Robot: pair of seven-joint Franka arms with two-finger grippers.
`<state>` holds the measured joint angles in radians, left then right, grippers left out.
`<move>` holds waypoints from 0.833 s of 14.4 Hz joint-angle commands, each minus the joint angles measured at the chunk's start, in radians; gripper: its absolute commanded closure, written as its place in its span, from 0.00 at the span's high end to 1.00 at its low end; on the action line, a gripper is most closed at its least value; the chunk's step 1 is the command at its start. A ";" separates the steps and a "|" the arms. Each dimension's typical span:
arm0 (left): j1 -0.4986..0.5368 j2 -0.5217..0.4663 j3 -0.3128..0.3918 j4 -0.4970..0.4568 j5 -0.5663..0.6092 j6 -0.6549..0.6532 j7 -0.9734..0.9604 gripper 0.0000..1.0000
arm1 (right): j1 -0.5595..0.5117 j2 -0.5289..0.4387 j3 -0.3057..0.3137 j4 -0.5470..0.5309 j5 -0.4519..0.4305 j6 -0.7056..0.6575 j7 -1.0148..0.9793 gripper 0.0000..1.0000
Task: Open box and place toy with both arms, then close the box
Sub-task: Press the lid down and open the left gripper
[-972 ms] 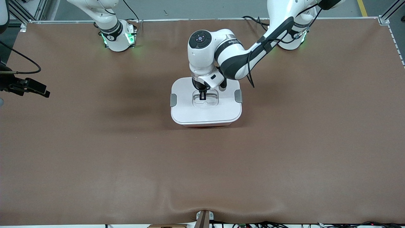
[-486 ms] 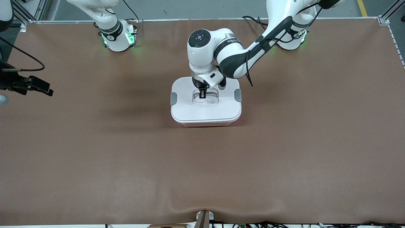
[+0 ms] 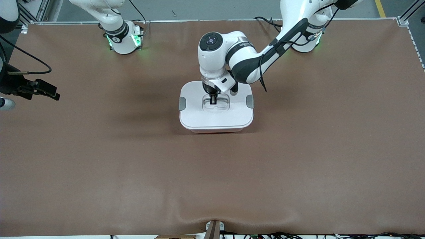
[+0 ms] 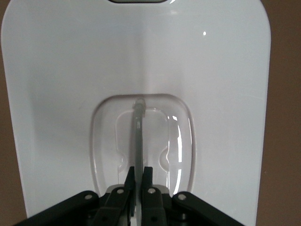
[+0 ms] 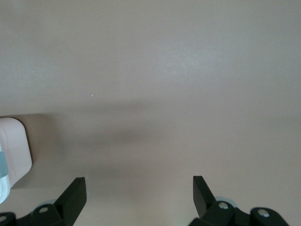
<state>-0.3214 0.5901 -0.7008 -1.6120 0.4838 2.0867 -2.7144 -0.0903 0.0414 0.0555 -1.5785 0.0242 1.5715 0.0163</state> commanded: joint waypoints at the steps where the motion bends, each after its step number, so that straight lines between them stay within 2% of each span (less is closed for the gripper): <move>1: 0.009 -0.007 0.000 -0.028 0.027 0.009 -0.025 0.02 | 0.027 0.006 -0.020 0.014 0.005 -0.014 0.008 1.00; 2: 0.010 -0.006 0.001 -0.025 0.027 0.009 -0.010 0.32 | 0.027 0.008 -0.022 0.012 0.005 -0.011 0.008 1.00; 3: 0.009 -0.004 0.001 -0.023 0.027 0.009 0.016 0.73 | 0.027 0.008 -0.022 0.011 0.006 -0.011 0.005 1.00; 4: 0.009 -0.007 0.001 -0.023 0.027 0.009 0.034 1.00 | 0.027 0.008 -0.022 0.011 0.006 -0.011 0.002 1.00; 9: 0.074 -0.050 -0.006 0.043 -0.013 -0.057 0.209 1.00 | 0.033 0.006 -0.046 0.002 0.017 0.010 -0.028 1.00; 12: 0.151 -0.065 -0.006 0.081 -0.092 -0.121 0.427 1.00 | 0.035 0.000 -0.048 0.000 0.017 0.010 -0.045 1.00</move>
<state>-0.2224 0.5505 -0.6989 -1.5469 0.4377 2.0204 -2.4132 -0.0735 0.0476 0.0260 -1.5790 0.0253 1.5790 -0.0136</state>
